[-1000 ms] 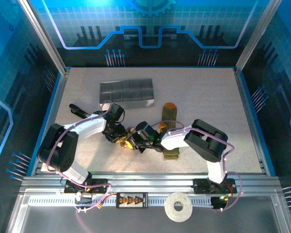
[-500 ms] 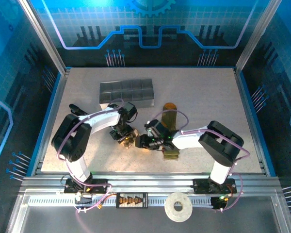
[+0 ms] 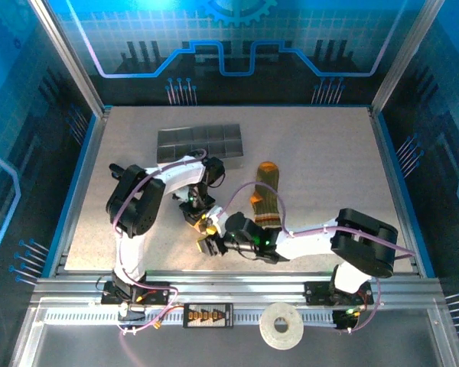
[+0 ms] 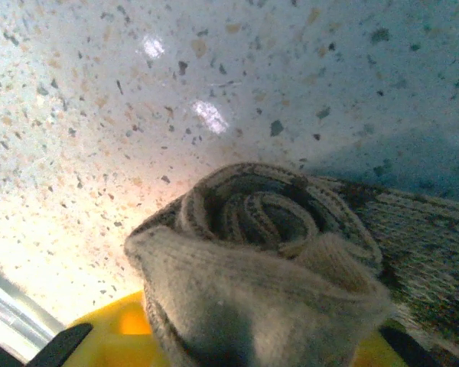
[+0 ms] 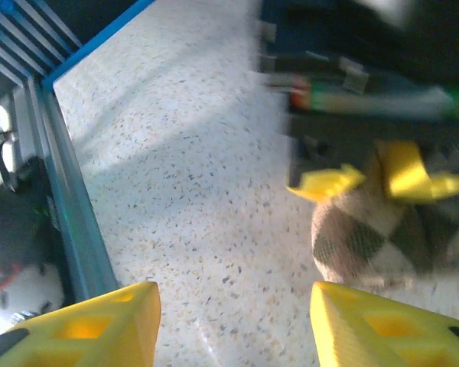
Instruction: Roll the socks
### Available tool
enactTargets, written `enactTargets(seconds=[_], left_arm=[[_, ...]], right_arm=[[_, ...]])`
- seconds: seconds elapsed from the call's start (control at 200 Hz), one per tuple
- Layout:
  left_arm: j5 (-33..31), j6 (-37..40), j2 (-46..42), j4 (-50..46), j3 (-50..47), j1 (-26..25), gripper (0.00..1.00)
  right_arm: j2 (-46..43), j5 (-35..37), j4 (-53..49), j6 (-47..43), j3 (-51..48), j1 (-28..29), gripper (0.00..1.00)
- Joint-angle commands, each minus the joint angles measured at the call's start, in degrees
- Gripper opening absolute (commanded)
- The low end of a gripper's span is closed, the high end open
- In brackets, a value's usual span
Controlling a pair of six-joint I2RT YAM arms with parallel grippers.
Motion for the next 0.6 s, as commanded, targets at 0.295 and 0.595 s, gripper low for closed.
enactTargets(seconds=[0.295,0.595], left_arm=[[6.5,-0.7,15.0,2.0,-1.5,0.0,0.0],[6.5,-3.2,14.0,5.5,-1.7,0.5,0.0]], right_arm=[[7.8,11.0,0.8,-38.9,5.3,0.7,0.55],[7.4,10.8,-0.8,-34.1,3.8,3.6,0.52]])
